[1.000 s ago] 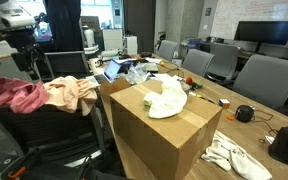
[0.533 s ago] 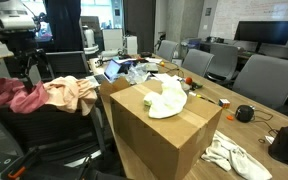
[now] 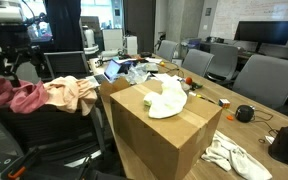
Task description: Get the three objects from the cardboard box then put them on the headrest of the grey chair
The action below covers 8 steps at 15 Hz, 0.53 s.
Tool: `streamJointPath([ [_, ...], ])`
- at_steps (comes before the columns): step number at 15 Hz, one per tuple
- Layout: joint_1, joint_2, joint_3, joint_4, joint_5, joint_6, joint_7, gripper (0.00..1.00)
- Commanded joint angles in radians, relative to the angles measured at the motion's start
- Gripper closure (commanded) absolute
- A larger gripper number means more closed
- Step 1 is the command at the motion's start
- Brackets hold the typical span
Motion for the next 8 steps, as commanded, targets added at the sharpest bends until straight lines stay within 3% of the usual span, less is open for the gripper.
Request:
streamJointPath([
  [1, -0.049, -0.072, 0.002, 0.002, 0.001, -0.003, 0.041, 0.0],
  [8, -0.19, -0.063, -0.038, 0.002, -0.038, 0.053, 0.063, 0.0],
])
